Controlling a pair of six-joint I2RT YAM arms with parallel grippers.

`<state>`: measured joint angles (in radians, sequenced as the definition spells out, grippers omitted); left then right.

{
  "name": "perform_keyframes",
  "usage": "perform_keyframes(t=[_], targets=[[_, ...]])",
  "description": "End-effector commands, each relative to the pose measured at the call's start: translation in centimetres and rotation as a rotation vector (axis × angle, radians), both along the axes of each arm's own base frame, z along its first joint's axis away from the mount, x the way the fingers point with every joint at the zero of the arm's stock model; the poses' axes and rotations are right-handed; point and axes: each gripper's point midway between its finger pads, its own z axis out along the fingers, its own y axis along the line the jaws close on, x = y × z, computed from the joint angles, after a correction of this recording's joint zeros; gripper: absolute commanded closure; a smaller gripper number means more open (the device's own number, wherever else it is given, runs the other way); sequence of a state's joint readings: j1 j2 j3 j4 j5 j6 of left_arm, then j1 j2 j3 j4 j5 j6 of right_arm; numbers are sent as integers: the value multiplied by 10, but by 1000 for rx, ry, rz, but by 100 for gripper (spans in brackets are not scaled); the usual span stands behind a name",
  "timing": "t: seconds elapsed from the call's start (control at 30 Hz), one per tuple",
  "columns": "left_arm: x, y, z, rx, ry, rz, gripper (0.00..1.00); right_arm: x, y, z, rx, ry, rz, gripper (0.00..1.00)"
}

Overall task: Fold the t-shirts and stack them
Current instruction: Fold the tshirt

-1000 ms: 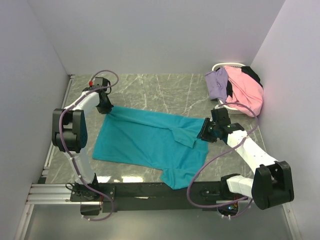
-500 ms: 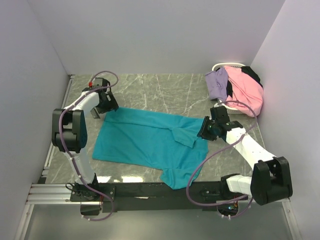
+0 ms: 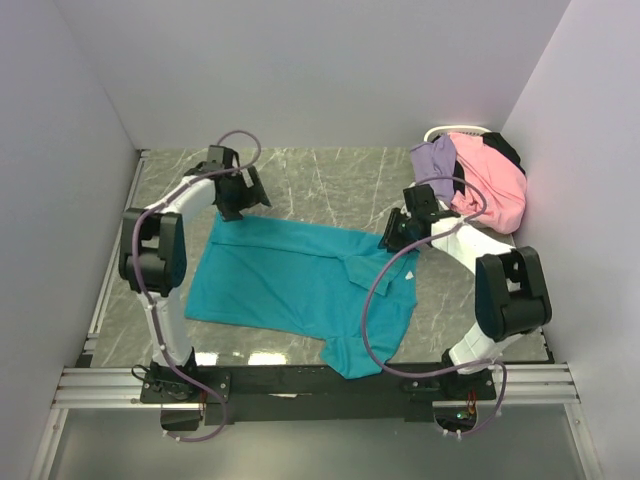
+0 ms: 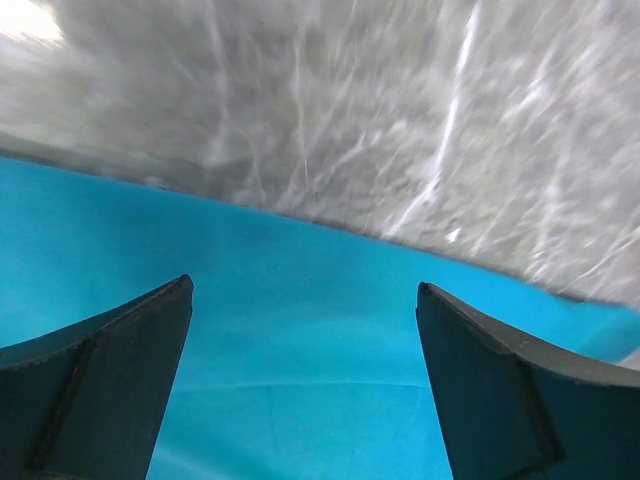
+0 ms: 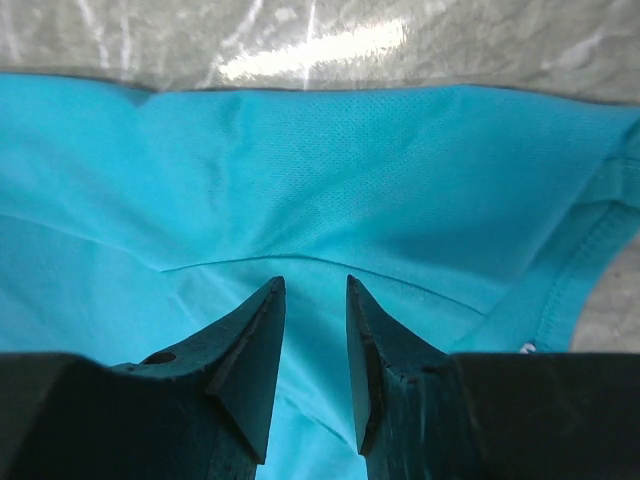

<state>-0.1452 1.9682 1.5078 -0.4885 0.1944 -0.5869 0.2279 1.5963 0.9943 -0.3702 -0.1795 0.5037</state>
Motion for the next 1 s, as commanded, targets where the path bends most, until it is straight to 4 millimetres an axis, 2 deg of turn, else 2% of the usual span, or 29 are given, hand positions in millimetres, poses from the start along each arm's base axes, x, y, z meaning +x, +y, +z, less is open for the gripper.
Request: perform_keyframes(t=[0.0, 0.1, 0.27, 0.33, 0.37, 0.47, 0.63, 0.77, 0.83, 0.87, 0.93, 0.97], targets=[[-4, -17, -22, -20, 57, -57, 1, 9, 15, -3, 30, -1, 45, 62], [-8, -15, -37, -3, 87, -55, 1, 4, 12, -17, 12, 48, 45, 64], [-12, -6, -61, 52, 140, -40, 1, 1, 4, -26, -24, 77, -4, 64], [-12, 3, -67, 99, 163, -24, 1, 4, -3, -35, -71, 110, -29, 67], [-13, 5, -76, 117, 182, -19, 1, 0, -8, -40, -102, 150, -46, 72], [-13, 14, -86, 165, 210, -3, 1, 19, -9, -45, -134, 171, -58, 74], [-16, 22, -96, 203, 235, 16, 1, 47, -4, -44, -144, 162, -49, 67], [-19, 22, -104, 205, 251, 24, 1, 83, -1, -39, -174, 144, -47, 64], [-23, 24, -107, 208, 260, 26, 0, 92, -1, -42, -193, 157, -37, 63], [-23, 27, -108, 224, 259, 36, 1, 108, 2, -42, -199, 143, -38, 63], [-26, 30, -110, 227, 269, 47, 1, 117, 4, -44, -202, 158, -22, 62], [-27, 31, -111, 226, 271, 50, 1, 131, 9, -44, -196, 137, -13, 62]])
